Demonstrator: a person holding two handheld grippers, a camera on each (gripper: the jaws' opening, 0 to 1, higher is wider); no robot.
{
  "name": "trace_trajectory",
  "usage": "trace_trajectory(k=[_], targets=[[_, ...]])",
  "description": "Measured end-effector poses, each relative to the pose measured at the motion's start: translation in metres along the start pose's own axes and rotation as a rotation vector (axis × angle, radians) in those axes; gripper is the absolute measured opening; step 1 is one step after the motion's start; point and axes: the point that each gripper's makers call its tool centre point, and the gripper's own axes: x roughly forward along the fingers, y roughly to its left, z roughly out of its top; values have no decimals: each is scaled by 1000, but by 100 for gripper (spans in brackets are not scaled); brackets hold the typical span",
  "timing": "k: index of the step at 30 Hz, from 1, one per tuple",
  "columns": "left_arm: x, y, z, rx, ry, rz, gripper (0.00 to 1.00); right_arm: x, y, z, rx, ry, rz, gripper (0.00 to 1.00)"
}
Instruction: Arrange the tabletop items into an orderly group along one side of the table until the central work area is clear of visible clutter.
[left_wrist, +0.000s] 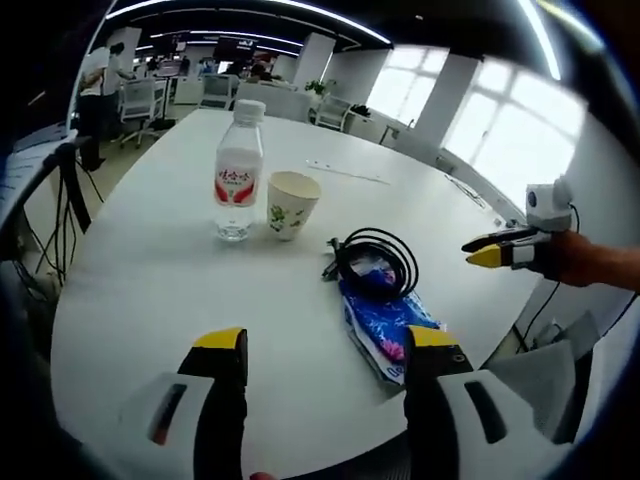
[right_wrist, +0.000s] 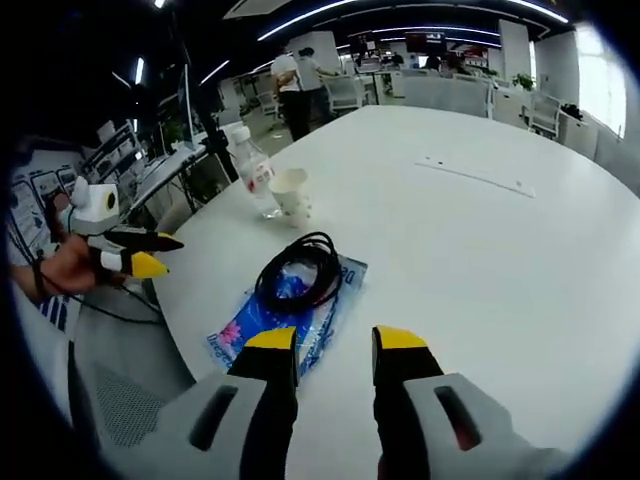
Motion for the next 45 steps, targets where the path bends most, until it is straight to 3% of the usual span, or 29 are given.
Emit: trace_trajectory(k=[11, 24, 32, 45], targets=[[-4, 2, 5, -19, -25, 28, 63, 28, 4, 11, -5, 31, 53, 28], [-10, -2, 1, -39, -29, 43, 63, 55, 3, 26, 61, 19, 97, 30], [-16, -1, 3, -37, -34, 56, 64, 71, 4, 28, 104, 24, 114, 32], [-20, -2, 4, -43, -45, 62, 64, 96, 9, 21, 100, 81, 125, 36]])
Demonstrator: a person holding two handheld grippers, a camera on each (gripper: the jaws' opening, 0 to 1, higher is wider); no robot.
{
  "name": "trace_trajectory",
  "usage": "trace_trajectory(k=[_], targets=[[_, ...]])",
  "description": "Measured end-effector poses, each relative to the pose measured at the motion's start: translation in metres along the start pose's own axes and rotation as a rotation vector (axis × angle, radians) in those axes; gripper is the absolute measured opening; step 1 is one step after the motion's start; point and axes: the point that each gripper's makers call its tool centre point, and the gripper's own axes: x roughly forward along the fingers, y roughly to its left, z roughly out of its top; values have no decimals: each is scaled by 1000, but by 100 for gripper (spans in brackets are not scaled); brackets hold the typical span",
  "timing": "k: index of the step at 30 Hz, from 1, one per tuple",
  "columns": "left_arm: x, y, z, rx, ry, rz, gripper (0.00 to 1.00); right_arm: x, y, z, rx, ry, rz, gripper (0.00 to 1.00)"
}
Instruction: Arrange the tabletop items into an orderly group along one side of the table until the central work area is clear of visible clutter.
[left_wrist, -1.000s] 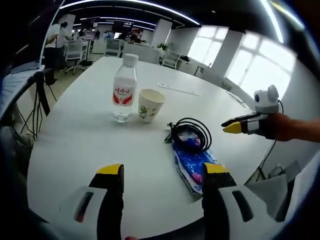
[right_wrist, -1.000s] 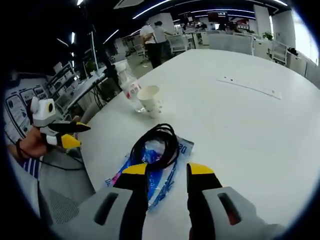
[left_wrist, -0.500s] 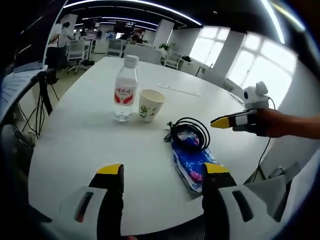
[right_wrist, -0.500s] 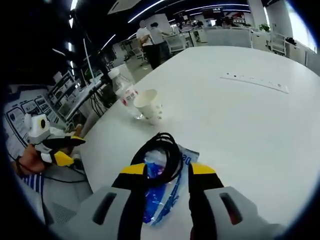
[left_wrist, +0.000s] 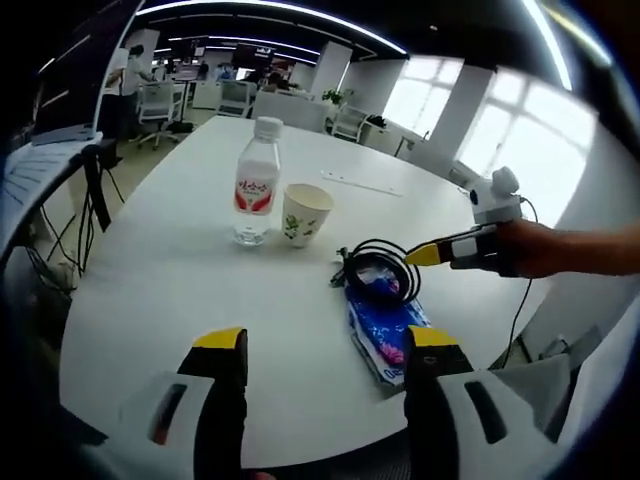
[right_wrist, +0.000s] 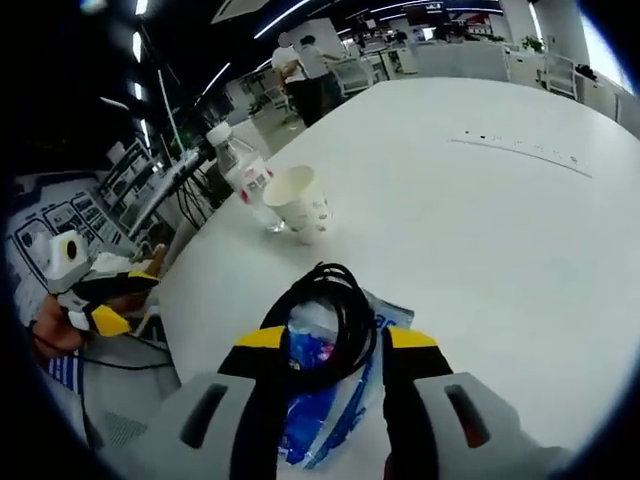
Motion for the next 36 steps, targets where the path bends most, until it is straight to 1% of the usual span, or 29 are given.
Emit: trace_trajectory(k=[3, 6, 8, 9, 10, 11, 12, 13, 14, 15, 17, 19, 26, 30, 36], targets=[[0, -1, 0, 0, 0, -3, 64, 6, -4, -1, -5, 7, -13, 32], [0, -1, 0, -2, -3, -4, 64, 9, -3, -2, 7, 22, -23, 32], [0, -1, 1, -3, -4, -4, 64, 14, -4, -4, 19, 37, -26, 28], [-1, -1, 1, -3, -4, -4, 63, 16, -5, -6, 21, 49, -35, 21], [-1, -1, 1, -3, -5, -5, 63, 17, -5, -7, 18, 57, -41, 11], [-1, -1, 1, -3, -5, -5, 63, 16, -6, -7, 8, 56, -53, 5], [-1, 0, 2, -3, -6, -5, 63, 15, -8, -3, 28, 32, -73, 3], [-1, 0, 2, -4, -6, -5, 63, 14, -7, 1, 68, 8, -72, 2], [-2, 0, 2, -4, -8, -5, 63, 14, -6, 3, 87, -9, -66, 1], [-2, 0, 2, -6, -9, -5, 63, 13, -5, 4, 95, -16, -64, 0], [-2, 1, 2, -7, -8, -6, 63, 12, -2, 3, 75, -3, -59, 0], [-2, 1, 2, -8, -8, -8, 63, 10, -1, 4, 68, -9, -51, 0], [-1, -1, 2, -7, -7, -16, 63, 2, 10, 10, 75, -44, -25, 0], [0, -3, 2, -5, -6, -24, 63, -5, 21, 13, 43, -81, -8, 0], [0, -4, 5, -4, -18, -29, 63, -10, 27, 13, 23, -98, -6, 0]])
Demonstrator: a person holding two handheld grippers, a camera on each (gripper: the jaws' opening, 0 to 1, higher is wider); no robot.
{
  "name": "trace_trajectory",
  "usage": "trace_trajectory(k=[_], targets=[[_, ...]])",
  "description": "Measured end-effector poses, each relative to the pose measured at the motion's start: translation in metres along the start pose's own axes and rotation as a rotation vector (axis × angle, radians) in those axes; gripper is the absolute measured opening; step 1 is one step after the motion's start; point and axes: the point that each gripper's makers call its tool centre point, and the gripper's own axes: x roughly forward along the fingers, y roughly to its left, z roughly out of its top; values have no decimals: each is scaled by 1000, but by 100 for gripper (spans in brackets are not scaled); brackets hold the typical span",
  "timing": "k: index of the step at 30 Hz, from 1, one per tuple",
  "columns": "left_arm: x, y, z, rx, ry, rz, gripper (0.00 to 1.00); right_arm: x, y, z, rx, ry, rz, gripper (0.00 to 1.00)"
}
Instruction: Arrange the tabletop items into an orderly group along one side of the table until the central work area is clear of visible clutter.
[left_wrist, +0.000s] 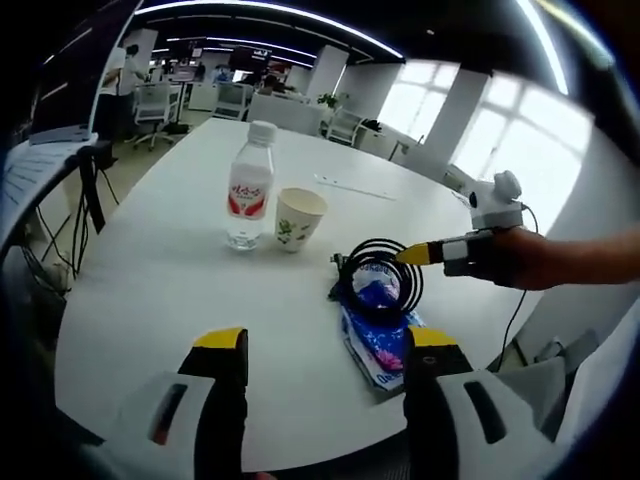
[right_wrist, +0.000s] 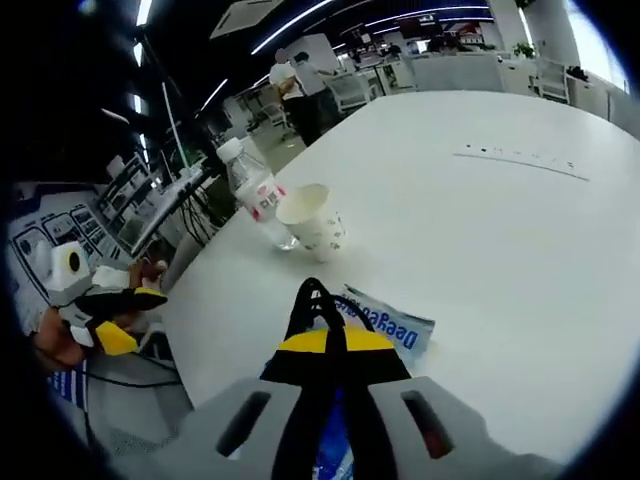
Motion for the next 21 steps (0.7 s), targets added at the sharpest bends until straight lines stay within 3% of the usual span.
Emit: trace_trajectory(k=[21], targets=[[-4, 1, -3, -6, 2, -7, 63, -15, 26, 6, -27, -56, 25, 0]])
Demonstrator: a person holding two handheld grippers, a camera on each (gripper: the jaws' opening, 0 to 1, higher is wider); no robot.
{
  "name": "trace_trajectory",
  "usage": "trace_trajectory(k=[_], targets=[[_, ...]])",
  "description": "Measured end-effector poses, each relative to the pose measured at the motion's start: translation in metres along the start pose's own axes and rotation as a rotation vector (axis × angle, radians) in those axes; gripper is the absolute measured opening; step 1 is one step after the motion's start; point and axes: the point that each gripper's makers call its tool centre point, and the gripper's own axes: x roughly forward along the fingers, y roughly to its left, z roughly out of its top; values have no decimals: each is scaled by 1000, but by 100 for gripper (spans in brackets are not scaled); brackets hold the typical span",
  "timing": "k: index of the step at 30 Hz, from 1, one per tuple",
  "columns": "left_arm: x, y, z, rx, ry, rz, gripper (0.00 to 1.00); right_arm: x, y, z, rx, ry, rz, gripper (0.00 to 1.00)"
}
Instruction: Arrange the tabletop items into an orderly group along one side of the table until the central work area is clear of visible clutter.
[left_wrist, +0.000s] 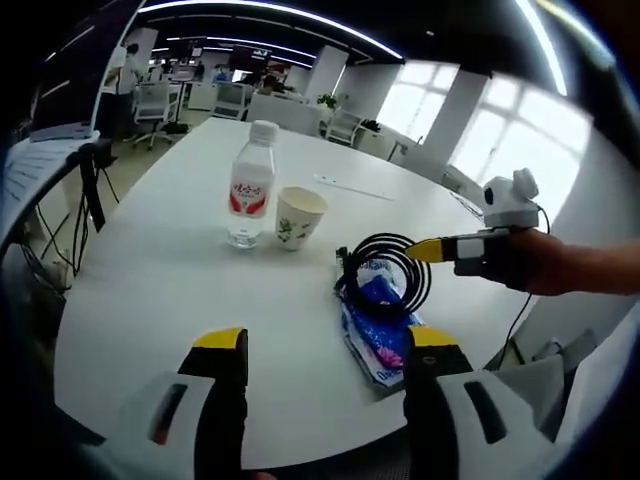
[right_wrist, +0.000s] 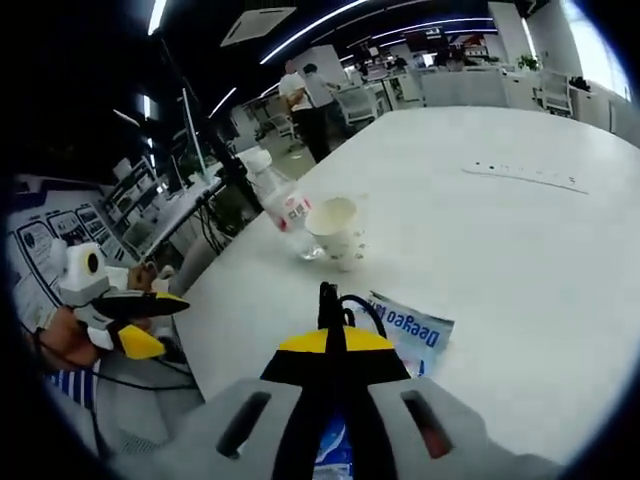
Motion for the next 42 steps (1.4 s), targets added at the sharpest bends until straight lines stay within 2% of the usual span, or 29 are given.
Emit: trace_trajectory(k=[14, 26, 33, 42], targets=[[3, -4, 2, 2, 1, -13, 63, -13, 9, 12, -9, -39, 9, 0], [4, -6, 3, 12, 6, -19, 64, -34, 13, 29, 21, -113, 17, 0], [6, -7, 4, 16, 7, -24, 64, -52, -2, 39, 37, -156, -19, 0], [9, -11, 4, 23, 15, -33, 64, -79, -31, 31, 64, -171, -87, 0]])
